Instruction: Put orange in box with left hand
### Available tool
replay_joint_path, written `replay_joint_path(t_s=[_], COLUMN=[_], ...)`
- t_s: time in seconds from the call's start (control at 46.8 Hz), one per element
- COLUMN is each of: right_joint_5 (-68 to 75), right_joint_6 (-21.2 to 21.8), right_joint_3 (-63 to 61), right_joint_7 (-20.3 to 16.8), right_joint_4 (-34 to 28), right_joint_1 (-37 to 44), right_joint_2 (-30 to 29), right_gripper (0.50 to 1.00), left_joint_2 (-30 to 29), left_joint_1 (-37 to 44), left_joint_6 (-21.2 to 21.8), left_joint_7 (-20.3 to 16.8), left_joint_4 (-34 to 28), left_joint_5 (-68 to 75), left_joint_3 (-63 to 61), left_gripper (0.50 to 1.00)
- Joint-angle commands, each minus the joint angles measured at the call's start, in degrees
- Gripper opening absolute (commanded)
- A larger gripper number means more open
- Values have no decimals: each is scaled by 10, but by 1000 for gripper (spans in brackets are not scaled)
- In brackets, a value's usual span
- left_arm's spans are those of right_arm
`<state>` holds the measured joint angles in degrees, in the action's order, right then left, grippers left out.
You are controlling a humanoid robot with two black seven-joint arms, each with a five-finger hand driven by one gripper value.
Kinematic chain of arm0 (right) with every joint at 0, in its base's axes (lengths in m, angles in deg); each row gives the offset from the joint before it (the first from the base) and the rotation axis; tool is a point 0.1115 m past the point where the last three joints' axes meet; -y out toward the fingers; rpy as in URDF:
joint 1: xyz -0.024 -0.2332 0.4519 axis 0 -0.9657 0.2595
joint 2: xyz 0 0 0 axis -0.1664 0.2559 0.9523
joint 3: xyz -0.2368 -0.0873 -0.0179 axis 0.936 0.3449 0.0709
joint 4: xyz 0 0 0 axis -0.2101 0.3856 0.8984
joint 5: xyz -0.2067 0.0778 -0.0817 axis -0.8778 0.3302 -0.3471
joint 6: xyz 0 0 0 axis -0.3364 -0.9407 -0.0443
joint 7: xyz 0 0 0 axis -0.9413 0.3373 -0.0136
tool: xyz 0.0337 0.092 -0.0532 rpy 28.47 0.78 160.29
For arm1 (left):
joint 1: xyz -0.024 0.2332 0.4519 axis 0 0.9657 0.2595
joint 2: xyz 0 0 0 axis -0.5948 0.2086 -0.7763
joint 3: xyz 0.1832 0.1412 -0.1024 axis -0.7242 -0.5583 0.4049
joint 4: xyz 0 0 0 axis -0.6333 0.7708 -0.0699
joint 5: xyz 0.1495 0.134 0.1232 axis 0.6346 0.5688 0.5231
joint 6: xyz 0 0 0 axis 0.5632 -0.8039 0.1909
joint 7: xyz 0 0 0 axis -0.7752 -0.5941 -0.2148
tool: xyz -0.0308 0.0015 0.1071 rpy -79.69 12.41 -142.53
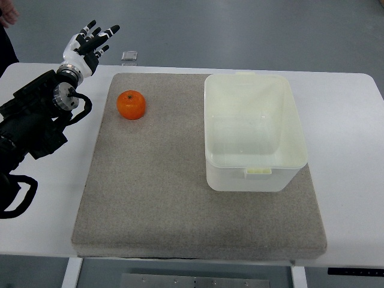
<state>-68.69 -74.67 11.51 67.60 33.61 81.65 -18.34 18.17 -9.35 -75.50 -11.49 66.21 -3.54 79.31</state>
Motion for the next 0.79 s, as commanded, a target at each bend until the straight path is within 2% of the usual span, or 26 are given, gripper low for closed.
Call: replay_joint_path(t_s=[0.0, 0.77], right_joint_5=[0, 0], right_joint_6=[0, 0], right_joint_3=[0, 0], right_joint_7=[0, 0], right_joint_4=[0, 0], right_joint_1=[0, 0], right_joint_2=[0, 0], right_gripper=[926, 926], left_joint_2=[0, -8], left_joint_1=[0, 0], left_joint_6=[1, -7], left_joint_7=[0, -7], left_joint_4=[0, 18], left_joint_5=[0, 0], left_joint_3=[0, -1], left_gripper=[994, 994])
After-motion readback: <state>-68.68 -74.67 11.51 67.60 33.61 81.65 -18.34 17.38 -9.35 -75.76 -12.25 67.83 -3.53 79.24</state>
